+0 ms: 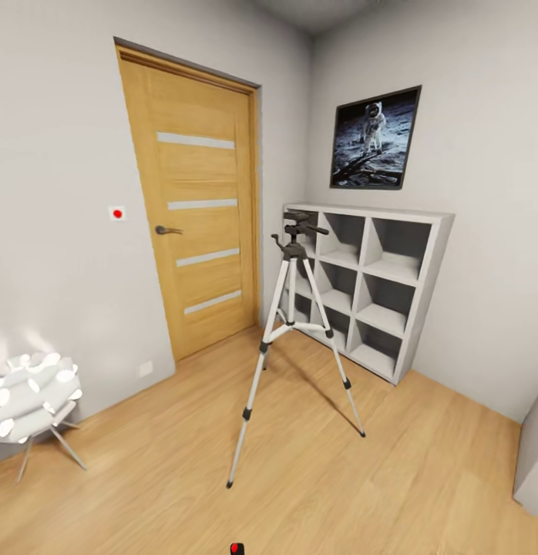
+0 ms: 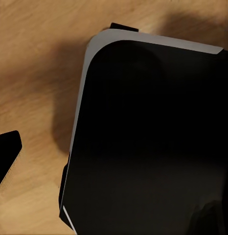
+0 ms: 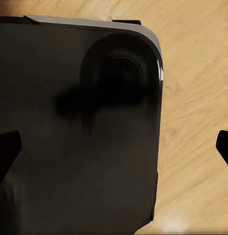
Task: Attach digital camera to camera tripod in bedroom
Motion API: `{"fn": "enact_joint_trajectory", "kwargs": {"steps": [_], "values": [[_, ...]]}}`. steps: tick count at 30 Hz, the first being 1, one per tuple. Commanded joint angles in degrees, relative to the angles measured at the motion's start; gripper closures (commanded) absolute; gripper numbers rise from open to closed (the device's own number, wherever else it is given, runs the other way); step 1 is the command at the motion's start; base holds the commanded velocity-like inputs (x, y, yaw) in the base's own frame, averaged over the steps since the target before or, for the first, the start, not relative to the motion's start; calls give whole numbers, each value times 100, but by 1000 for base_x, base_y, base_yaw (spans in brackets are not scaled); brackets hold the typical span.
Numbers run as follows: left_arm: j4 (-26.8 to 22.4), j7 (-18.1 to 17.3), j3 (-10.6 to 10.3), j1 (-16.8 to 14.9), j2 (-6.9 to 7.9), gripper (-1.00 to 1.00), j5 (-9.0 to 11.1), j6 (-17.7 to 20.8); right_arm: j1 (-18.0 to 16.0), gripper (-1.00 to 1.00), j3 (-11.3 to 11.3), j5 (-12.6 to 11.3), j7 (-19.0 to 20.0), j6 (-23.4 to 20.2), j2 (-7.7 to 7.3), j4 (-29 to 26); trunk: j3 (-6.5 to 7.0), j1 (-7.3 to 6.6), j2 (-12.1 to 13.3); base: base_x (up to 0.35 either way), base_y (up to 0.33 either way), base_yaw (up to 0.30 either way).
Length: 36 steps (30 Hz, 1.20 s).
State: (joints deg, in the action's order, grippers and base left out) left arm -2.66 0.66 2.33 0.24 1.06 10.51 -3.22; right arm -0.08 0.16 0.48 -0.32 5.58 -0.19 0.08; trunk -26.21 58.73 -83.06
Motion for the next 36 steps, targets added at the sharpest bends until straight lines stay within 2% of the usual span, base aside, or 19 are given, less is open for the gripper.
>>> {"fn": "enact_joint_trajectory", "kwargs": {"steps": [1,27,36], "values": [[-6,5,18,2,-1,-100,22,-8,-1,-100,1,5,-3,17,0,1,-4,0,-2,0,0,-289],[-6,5,19,2,0,-100,22,-5,-1,-100,1,5,-3,22,12,1,-4,0,-2,0,0,-287],[-6,6,19,2,0,-100,22,-5,-1,-100,6,9,-3,22,7,1,-4,0,-2,0,0,-86]]}}
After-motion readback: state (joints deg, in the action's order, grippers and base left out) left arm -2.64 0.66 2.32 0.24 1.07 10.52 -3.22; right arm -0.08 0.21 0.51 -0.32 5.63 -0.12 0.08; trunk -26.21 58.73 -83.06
